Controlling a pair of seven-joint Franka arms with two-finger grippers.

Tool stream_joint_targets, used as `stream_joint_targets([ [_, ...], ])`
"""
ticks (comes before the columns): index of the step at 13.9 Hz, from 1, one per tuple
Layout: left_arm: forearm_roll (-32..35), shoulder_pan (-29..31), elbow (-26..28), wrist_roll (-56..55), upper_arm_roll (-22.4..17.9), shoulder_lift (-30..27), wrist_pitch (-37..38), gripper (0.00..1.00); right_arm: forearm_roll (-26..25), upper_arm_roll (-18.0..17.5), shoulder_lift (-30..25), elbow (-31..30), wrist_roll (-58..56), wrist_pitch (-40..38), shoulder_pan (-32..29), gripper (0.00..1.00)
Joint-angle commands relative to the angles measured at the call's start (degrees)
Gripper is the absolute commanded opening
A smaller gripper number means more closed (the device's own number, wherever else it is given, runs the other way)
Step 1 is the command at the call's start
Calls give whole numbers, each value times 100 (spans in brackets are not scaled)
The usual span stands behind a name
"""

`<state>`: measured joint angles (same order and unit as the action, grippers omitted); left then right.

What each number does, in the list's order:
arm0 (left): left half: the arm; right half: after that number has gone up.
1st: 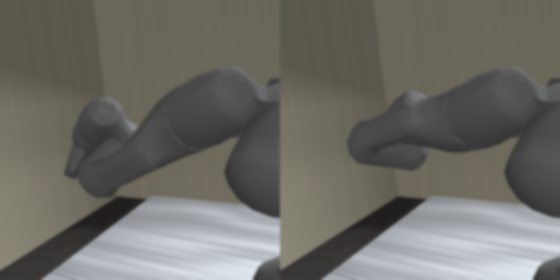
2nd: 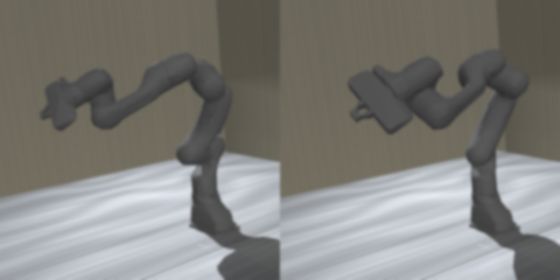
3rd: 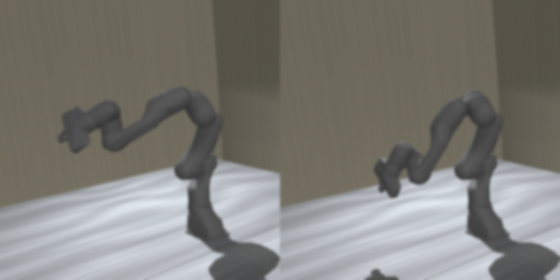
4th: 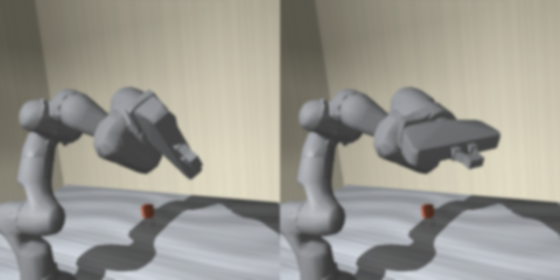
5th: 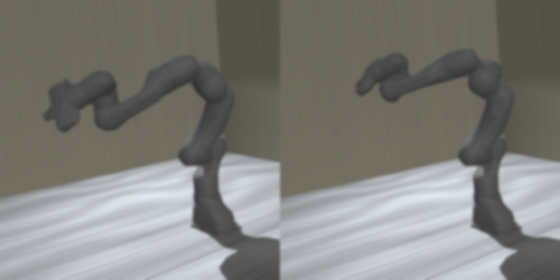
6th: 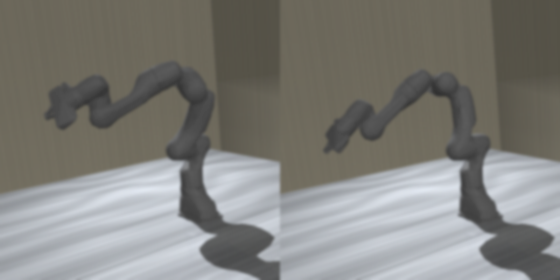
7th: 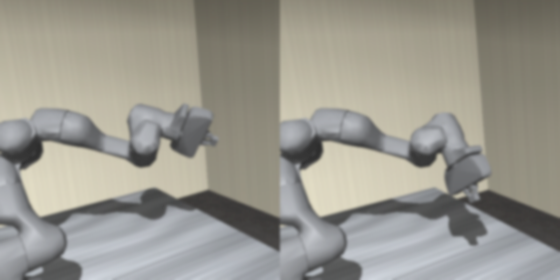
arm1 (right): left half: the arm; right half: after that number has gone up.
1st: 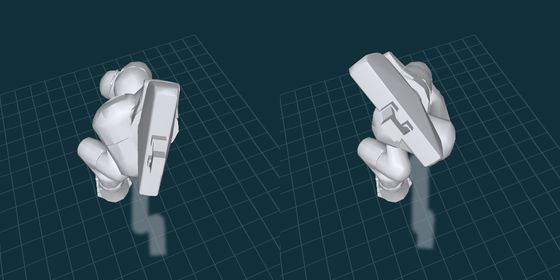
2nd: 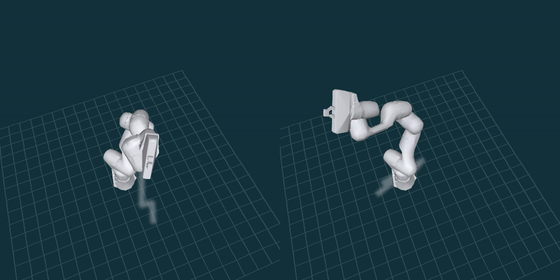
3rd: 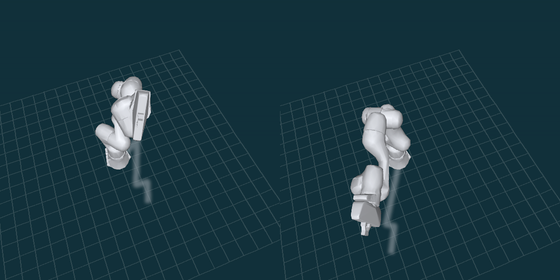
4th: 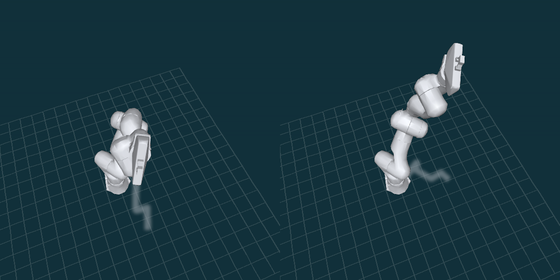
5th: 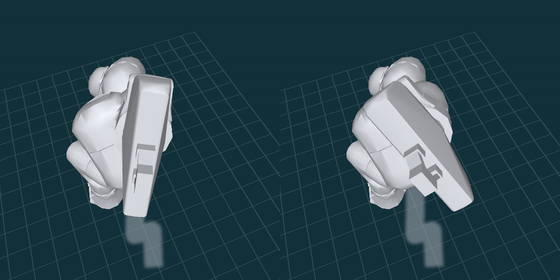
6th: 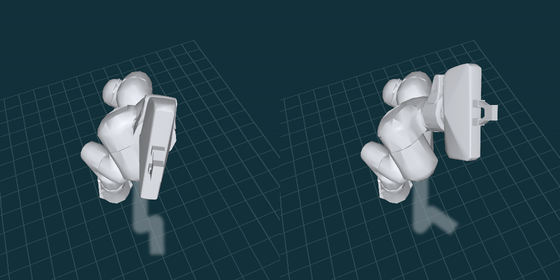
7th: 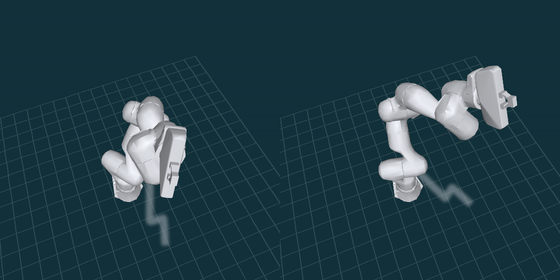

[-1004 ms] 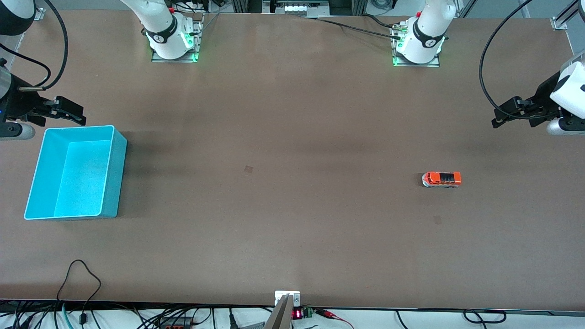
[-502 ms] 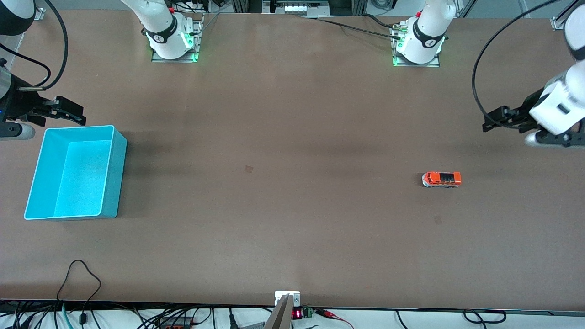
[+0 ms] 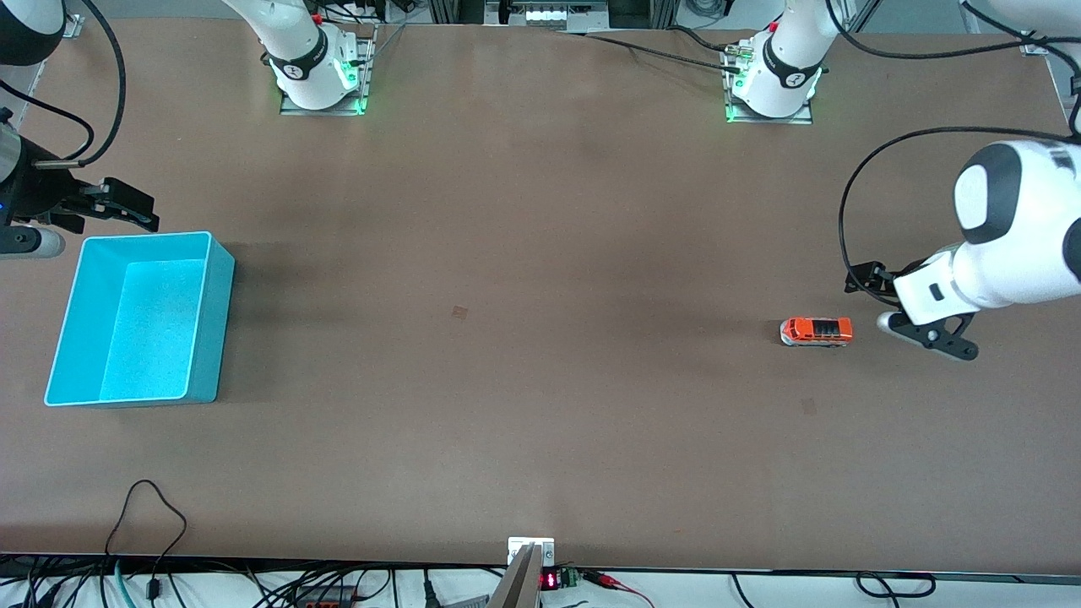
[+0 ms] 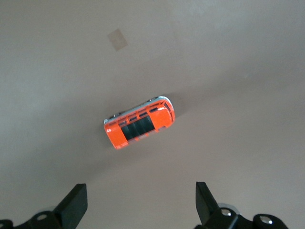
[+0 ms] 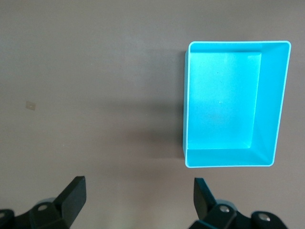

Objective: Wind up bus and store in blue box
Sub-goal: 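Lower the left gripper onto the bus and close on it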

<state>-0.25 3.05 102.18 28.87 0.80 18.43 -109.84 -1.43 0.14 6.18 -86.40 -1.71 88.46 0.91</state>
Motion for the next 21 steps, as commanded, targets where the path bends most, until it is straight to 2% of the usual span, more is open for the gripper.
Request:
stream_joint_targets([
  [1,323,-14,467,1221,16,169,-860,100,11,-22,-12,53,-5,-57,-38,100],
  [4,849,-163,960,2382,34,283,-1504,100,11,-22,-12,53,-5,-66,-29,100],
  [10,842,-129,1233,4730,69,512,-2498,100,11,-22,-12,53,4,-75,-38,100],
  [16,833,-85,1410,5155,78,670,-2859,100,11,-22,-12,53,-5,-75,-38,100],
  [21,833,29,1761,5287,78,828,-3693,100,11,-22,-12,53,-5,-83,-38,100],
])
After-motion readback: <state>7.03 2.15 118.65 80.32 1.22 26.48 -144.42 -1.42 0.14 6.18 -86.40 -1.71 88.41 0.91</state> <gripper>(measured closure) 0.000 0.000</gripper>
